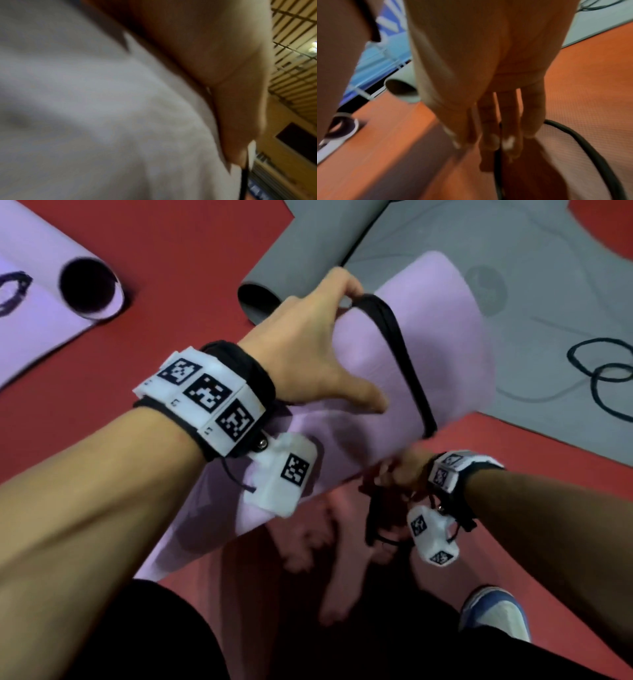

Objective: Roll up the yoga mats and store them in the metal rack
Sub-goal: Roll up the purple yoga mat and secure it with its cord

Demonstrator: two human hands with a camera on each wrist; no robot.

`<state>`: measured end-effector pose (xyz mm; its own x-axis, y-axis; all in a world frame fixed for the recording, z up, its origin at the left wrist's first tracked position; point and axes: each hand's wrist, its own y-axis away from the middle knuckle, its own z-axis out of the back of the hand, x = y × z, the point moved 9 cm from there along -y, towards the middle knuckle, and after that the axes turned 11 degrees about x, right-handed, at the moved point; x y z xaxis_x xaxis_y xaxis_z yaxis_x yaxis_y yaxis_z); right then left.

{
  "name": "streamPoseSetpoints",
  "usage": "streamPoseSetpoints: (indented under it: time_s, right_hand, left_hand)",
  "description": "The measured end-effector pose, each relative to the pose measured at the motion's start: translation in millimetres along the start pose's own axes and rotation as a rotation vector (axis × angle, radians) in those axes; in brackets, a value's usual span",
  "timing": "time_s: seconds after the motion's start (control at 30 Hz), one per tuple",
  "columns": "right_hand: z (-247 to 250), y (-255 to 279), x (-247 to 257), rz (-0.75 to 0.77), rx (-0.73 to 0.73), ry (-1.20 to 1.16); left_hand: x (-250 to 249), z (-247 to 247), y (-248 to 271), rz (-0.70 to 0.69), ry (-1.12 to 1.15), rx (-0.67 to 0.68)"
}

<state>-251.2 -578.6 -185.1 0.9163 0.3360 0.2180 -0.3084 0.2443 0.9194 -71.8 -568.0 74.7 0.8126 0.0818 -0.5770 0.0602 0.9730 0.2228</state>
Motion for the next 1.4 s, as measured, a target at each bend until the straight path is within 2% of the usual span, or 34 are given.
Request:
streamPoseSetpoints:
  time_s: [0.07, 0.17, 0.2, 0.27, 0.33, 0.5, 0.6, 0.7, 0.77, 0.83, 0.93, 1.03, 1.13, 1.23, 1.27, 1.33, 1.4]
  right_hand:
    - [-3.9, 11.0, 23.5, 0.036, -0.035, 0.122]
    - [-23.4, -1.5, 20.0, 0.043, -0.026, 0.210]
    - [-29.2, -6.7, 17.5, 0.049, -0.027, 0.254]
    - [-41.3, -14.3, 16.8, 0.064, 0.006, 0.346]
    - [-48.9, -19.8, 13.4, 0.055, 0.036, 0.404]
    - [-62.9, -28.4, 14.5, 0.008, 0.095, 0.551]
    - [-67.5, -37.4, 23.3, 0.014, 0.088, 0.549]
    - [-69.7, -37.2, 38.9, 0.028, 0.117, 0.533]
    - [-59.3, -37.3, 49.4, 0.039, 0.032, 0.502]
    - [-31.9, -33.2, 60.4, 0.024, -0.135, 0.459]
    - [19.2, -19.9, 63.6, -0.047, -0.384, 0.193]
    - [53.4, -0.5, 78.9, -0.045, -0.516, -0.009]
    - [76.2, 30.4, 127.2, 0.100, -0.639, -0.083]
    - [103.1, 70.9, 210.8, 0.427, -0.848, -0.248]
    - [104.5, 80.1, 239.8, 0.556, -0.861, -0.314]
    - [85.0, 88.2, 305.0, 0.782, -0.768, -0.376]
    - [55.6, 89.6, 355.9, 0.893, -0.660, -0.347]
  left_hand:
    - [7.2, 1.2, -10.0, 0.043, -0.074, -0.061]
    - [22.2, -12.6, -27.9, 0.092, -0.145, -0.068]
    - [34.4, -26.0, -33.8, 0.146, -0.183, -0.011]
    - [74.9, -66.2, -34.8, 0.294, -0.257, 0.192]
    - [113.2, -101.7, -21.6, 0.399, -0.235, 0.353]
    - [156.5, -118.8, -6.2, 0.480, -0.114, 0.382]
    - [168.7, -121.7, -1.7, 0.524, -0.096, 0.375]
    - [180.5, -136.0, 17.8, 0.677, -0.148, 0.461]
    - [179.0, -142.2, 24.8, 0.700, -0.184, 0.480]
    - [177.2, -143.6, 22.9, 0.651, -0.183, 0.451]
    - [178.1, -142.0, 21.5, 0.585, -0.199, 0.424]
    - [180.3, -136.3, 26.0, 0.548, -0.187, 0.402]
    - [194.5, -121.3, 42.5, 0.542, -0.098, 0.338]
    - [234.0, -110.1, 99.1, 0.782, -0.053, 0.377]
    - [243.1, -106.9, 116.6, 0.832, -0.043, 0.396]
    - [261.4, -93.7, 163.0, 0.919, -0.048, 0.367]
    - [278.8, -84.7, 206.5, 1.010, -0.121, 0.328]
